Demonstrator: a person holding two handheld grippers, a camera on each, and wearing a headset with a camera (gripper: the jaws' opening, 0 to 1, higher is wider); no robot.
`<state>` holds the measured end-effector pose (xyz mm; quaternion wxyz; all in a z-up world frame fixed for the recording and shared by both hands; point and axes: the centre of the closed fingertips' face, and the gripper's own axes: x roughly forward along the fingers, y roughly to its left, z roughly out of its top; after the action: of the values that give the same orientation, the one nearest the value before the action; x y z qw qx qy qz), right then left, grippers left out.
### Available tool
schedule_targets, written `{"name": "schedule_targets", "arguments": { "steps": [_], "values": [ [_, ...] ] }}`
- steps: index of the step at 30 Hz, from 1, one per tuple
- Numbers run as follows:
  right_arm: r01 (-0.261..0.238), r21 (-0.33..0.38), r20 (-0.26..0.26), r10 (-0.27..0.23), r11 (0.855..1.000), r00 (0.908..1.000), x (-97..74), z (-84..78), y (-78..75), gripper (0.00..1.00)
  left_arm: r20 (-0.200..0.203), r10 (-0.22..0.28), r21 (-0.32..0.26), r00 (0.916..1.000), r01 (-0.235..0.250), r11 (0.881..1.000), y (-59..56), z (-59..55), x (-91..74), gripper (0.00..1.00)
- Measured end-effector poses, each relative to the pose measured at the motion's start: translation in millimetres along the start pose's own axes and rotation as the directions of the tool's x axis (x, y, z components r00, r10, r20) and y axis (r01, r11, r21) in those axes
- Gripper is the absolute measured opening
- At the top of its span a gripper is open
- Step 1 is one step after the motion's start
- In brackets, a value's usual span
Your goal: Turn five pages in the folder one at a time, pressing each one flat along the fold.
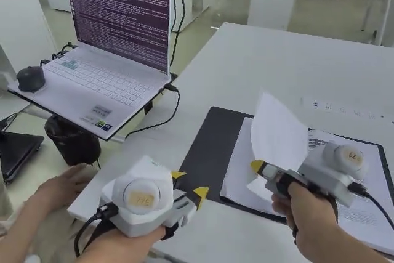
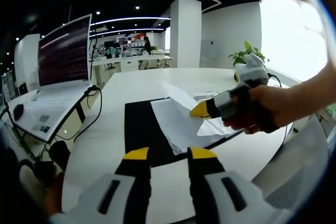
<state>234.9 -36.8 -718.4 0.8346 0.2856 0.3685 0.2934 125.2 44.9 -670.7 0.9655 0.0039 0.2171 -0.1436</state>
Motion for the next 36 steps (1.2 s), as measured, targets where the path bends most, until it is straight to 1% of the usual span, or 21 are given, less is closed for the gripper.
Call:
{"name": "schedule_targets", "arguments": {
  "steps": [2,6,7,12,14,16,18,20,25,28,30,32,34,35,36],
  "values": [
    [0.004,0.007,-0.014,-0.004,1.000,0.9999,7.7,-5.7,-2.0,0.00,-0.006,0.006,-0.002,1.0000,-0.006,1.000,2.5,-2.4,-1.5,0.26],
    [0.014,-0.002,-0.052,-0.014,1.000,0.9986,19.7,-19.3,-2.9,0.00,-0.013,0.018,-0.014,0.9998,-0.018,1.000,4.8,-5.6,-5.2,0.25],
    [0.024,-0.011,-0.059,-0.024,1.000,0.9979,21.4,-21.6,-4.6,0.00,-0.018,0.020,-0.017,0.9996,-0.020,1.000,6.1,-7.5,-5.6,0.25],
    [0.036,-0.021,-0.088,-0.037,0.999,0.9954,31.9,-30.9,-9.7,0.00,-0.025,0.034,-0.031,0.9991,-0.035,0.999,8.8,-12.7,-8.3,0.26],
    [0.046,-0.029,-0.099,-0.048,0.999,0.9940,34.4,-34.8,-13.1,0.00,-0.028,0.038,-0.045,0.9989,-0.039,0.998,10.1,-16.0,-8.3,0.25],
    [0.051,-0.028,-0.111,-0.054,0.998,0.9923,36.5,-38.6,-15.4,0.00,-0.035,0.039,-0.043,0.9986,-0.040,0.998,10.0,-19.5,-8.1,0.25],
    [0.053,-0.025,-0.134,-0.056,0.998,0.9894,38.6,-45.7,-16.6,0.00,-0.039,0.039,-0.047,0.9985,-0.041,0.998,10.3,-21.2,-7.6,0.25],
    [0.058,-0.025,-0.129,-0.061,0.998,0.9898,39.1,-47.2,-17.6,0.00,-0.040,0.038,-0.047,0.9985,-0.040,0.998,9.7,-21.4,-7.5,0.26],
    [0.062,-0.016,-0.136,-0.063,0.998,0.9887,40.1,-51.8,-20.7,0.00,-0.042,0.045,-0.049,0.9981,-0.047,0.998,12.1,-22.7,-6.7,0.25],
    [0.051,-0.015,-0.140,-0.053,0.999,0.9887,41.1,-53.8,-21.9,0.02,-0.046,0.045,-0.048,0.9980,-0.047,0.998,11.7,-24.2,-6.4,0.25],
    [0.027,0.013,-0.158,-0.025,1.000,0.9872,41.5,-57.8,-17.7,0.02,-0.050,0.044,-0.041,0.9978,-0.046,0.998,11.3,-24.6,-5.8,0.25],
    [0.010,0.008,-0.162,-0.008,1.000,0.9868,41.7,-59.6,-14.7,0.05,-0.049,0.042,-0.041,0.9979,-0.044,0.998,9.9,-23.7,-5.2,0.25],
    [-0.019,0.021,-0.152,0.022,1.000,0.9881,39.9,-59.6,-9.6,0.05,-0.052,0.039,-0.031,0.9979,-0.040,0.999,8.4,-22.5,-3.9,0.25],
    [-0.045,0.047,-0.145,0.051,0.998,0.9881,37.6,-58.6,-4.8,0.06,-0.055,0.036,-0.026,0.9978,-0.038,0.999,8.3,-22.3,-2.6,0.25],
    [-0.061,0.064,-0.140,0.069,0.996,0.9877,35.7,-57.4,-2.2,0.07,-0.063,0.031,-0.016,0.9975,-0.032,0.999,8.2,-22.3,0.1,0.25]
  ]
}}
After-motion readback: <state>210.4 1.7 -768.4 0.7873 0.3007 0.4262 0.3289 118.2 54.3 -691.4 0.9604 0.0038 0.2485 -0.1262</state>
